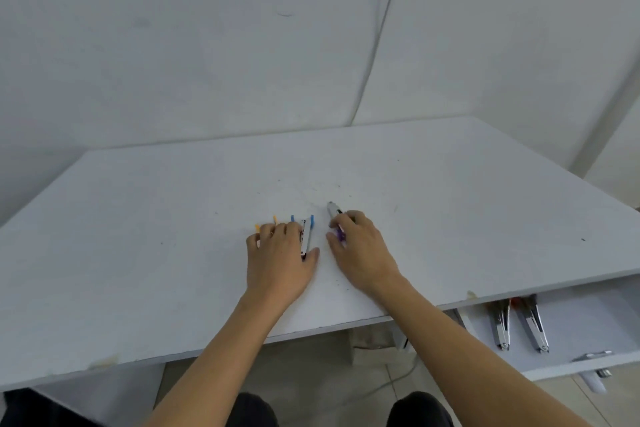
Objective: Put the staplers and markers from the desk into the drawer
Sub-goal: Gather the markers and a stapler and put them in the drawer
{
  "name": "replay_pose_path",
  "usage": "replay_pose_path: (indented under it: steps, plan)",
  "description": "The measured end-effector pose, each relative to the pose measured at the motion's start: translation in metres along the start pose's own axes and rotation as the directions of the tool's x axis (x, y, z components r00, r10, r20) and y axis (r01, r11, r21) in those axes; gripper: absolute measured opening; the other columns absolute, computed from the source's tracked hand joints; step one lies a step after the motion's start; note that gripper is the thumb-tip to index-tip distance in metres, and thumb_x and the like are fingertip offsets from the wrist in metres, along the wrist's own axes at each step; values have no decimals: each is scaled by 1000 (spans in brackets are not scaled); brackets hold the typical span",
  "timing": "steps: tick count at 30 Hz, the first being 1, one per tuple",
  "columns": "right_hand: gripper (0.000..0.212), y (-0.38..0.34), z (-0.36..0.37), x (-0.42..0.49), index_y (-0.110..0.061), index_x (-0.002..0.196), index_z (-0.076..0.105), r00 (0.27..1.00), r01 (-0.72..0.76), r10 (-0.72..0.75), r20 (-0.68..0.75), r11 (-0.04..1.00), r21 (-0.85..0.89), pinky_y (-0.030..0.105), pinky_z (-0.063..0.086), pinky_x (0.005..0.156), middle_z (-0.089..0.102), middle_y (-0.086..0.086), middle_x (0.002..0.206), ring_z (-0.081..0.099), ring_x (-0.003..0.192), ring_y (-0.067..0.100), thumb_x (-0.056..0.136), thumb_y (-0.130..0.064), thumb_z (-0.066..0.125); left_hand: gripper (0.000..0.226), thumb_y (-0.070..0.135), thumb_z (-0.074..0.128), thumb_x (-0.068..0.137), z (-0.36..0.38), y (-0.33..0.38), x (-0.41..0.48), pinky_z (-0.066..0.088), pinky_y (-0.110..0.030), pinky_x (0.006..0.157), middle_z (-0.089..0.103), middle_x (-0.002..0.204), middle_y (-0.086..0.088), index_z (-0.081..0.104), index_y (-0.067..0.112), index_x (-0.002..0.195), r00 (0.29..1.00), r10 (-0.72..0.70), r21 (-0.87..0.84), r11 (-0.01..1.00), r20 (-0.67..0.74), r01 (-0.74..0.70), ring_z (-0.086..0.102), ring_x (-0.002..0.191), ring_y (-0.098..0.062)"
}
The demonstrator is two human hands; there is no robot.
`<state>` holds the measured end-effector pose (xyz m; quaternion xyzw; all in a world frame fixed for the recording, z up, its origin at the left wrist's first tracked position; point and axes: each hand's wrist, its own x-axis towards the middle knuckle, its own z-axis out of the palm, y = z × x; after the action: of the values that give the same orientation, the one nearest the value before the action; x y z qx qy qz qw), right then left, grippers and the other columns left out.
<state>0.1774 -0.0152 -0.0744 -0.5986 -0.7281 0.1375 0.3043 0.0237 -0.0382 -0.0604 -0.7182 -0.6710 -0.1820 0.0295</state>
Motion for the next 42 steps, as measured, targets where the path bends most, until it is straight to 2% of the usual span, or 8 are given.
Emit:
replay_pose_path:
  steps: [7, 14, 17, 21, 25, 31, 35, 42]
  plan:
    - [14, 9, -10, -11, -19, 99, 52, 979, -76, 69, -192, 997, -28, 36, 47, 77, 59, -2, 98, 54, 87, 22, 89, -11, 57, 21, 22, 53, 91, 3, 20, 5, 34, -35, 81, 67, 102, 3, 58, 20, 111, 998, 54, 31, 998, -44, -52, 56, 97, -21]
    - [32, 40, -77, -28, -2, 119, 64, 936, -290, 307, 172, 950, -119, 38, 47, 86, 62, 19, 115, 59, 102, 30, 92, -17, 53, 19, 11, 51, 93, 2, 45, 12, 43, -34, 69, 61, 98, -11, 66, 9, 105, 985, -33, -306, 948, 167, 84, 58, 90, -25]
    - [18, 62, -120, -44, -2, 96, 71, 836, -529, 443, 325, 808, 259, 32, 45, 65, 61, 15, 83, 55, 72, 24, 91, -14, 58, 19, 13, 54, 94, -4, 66, 14, 46, -33, 72, 68, 88, -9, 72, 18, 92, 931, -59, -556, 788, 361, 266, 61, 80, -25]
    - [16, 101, -165, -82, 0, 96, 66, 750, -612, 517, 413, 305, 730, 27, 46, 45, 51, 10, 76, 51, 52, 18, 89, -12, 59, 30, 11, 54, 98, -1, 119, -2, 56, -26, 76, 70, 102, -8, 59, 7, 127, 816, 46, -755, 413, 576, 510, 71, 89, -16]
    - [20, 142, -206, -124, -4, 91, 64, 734, -633, 516, 442, 285, 720, 23, 28, 40, 54, 9, 68, 32, 47, 16, 82, -18, 54, 25, 6, 55, 97, 1, 175, -23, 60, -32, 79, 71, 108, -11, 55, 1, 122, 757, 234, -792, 179, 610, 583, 74, 90, -18]
    - [19, 207, -249, -161, -4, 86, 68, 649, -679, 761, -1, 579, 451, 36, 57, 65, 72, 11, 84, 64, 65, 21, 80, -17, 56, 25, 8, 60, 94, 31, 256, -58, 55, -24, 63, 73, 103, -9, 57, 4, 119, 582, 493, -754, 297, 647, 586, 71, 75, -11]
    - [17, 242, -247, -162, -19, 94, 62, 719, -695, 692, -71, 717, -51, 36, 50, 68, 64, 0, 82, 60, 77, 21, 79, -13, 56, 22, 11, 54, 97, 67, 290, -77, 52, -23, 58, 70, 101, -9, 53, 10, 118, 500, 470, -680, 392, 727, 619, 66, 66, -9]
    - [21, 273, -201, -142, -13, 97, 64, 819, -521, 566, -97, 661, -539, 33, 40, 74, 60, 6, 100, 56, 85, 24, 78, -4, 58, 7, 25, 52, 95, 104, 313, -80, 46, -28, 73, 71, 96, 8, 55, 28, 102, 598, 321, -646, 601, 734, 470, 63, 91, -9]
